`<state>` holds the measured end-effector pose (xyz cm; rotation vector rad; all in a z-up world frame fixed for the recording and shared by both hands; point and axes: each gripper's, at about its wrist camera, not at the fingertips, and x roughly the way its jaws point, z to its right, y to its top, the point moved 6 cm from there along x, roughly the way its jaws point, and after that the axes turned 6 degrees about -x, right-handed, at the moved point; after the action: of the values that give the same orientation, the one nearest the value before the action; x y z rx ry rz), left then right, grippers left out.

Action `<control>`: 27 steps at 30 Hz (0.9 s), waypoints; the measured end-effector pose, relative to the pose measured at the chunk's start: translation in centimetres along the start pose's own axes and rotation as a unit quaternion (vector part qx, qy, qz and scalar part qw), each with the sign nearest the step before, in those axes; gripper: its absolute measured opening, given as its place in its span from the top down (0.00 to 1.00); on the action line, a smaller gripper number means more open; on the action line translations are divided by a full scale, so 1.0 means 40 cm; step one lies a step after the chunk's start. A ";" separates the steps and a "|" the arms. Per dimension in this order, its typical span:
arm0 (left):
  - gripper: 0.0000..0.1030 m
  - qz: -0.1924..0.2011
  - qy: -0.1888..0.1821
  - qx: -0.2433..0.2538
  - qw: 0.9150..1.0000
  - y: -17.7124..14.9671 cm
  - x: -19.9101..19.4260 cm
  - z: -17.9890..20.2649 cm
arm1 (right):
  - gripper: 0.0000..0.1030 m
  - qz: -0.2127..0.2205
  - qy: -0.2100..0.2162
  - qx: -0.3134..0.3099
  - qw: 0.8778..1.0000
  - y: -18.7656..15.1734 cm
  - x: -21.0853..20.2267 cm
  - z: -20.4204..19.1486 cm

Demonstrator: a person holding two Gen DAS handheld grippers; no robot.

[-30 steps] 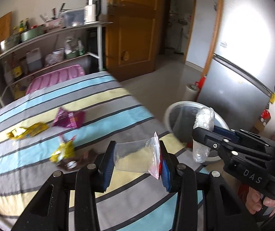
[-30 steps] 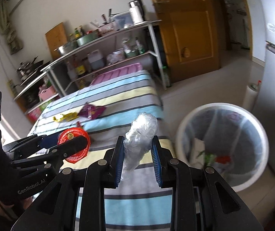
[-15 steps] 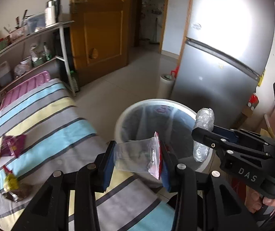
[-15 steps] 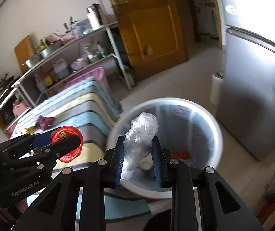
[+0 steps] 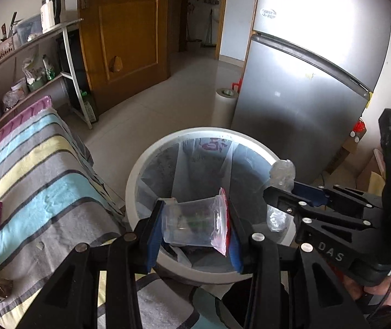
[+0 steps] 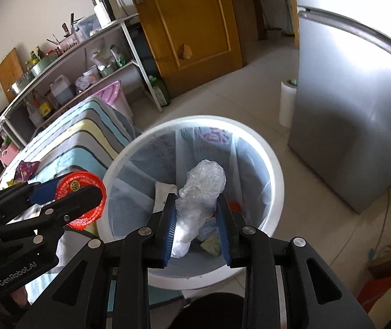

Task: Collect trash
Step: 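Carry the clear and white plastic bags over the bin and open both tools, then move both open tools back over the table toward the remaining wrappers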

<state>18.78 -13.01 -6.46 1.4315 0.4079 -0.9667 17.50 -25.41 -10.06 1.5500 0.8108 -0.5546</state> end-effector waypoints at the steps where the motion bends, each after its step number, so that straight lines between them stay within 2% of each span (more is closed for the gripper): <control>1: 0.58 0.000 -0.001 0.000 1.000 -0.001 0.001 0.000 | 0.71 -0.002 -0.004 0.003 1.000 -0.001 0.004 0.004; 2: 0.57 -0.001 0.001 0.000 1.000 0.000 0.002 0.000 | 0.70 -0.004 -0.007 0.005 1.000 -0.002 0.009 0.007; 4: 0.46 0.000 0.001 -0.002 1.000 0.000 0.000 -0.004 | 0.68 -0.007 -0.015 0.009 1.000 -0.007 0.015 0.014; 6: 0.41 0.001 -0.001 -0.006 1.000 -0.002 -0.001 -0.005 | 0.58 -0.007 -0.018 0.012 1.000 -0.008 0.016 0.023; 8: 0.40 0.001 0.001 -0.009 1.000 -0.003 -0.005 -0.010 | 0.53 -0.007 -0.018 0.014 1.000 -0.008 0.014 0.023; 12: 0.37 0.004 0.001 -0.016 1.000 -0.003 -0.017 -0.017 | 0.50 0.000 -0.022 0.019 1.000 -0.002 0.002 0.022; 16: 0.34 0.011 0.003 -0.020 1.000 0.000 -0.034 -0.026 | 0.49 0.008 -0.025 0.020 0.999 0.000 -0.014 0.018; 27: 0.33 0.041 0.017 -0.034 0.998 -0.004 -0.112 -0.078 | 0.49 0.032 -0.017 0.012 0.999 0.002 -0.065 -0.028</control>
<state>17.01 -8.65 -3.66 1.3937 0.4001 -0.8554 15.78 -24.78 -7.90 1.5797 0.7282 -0.5433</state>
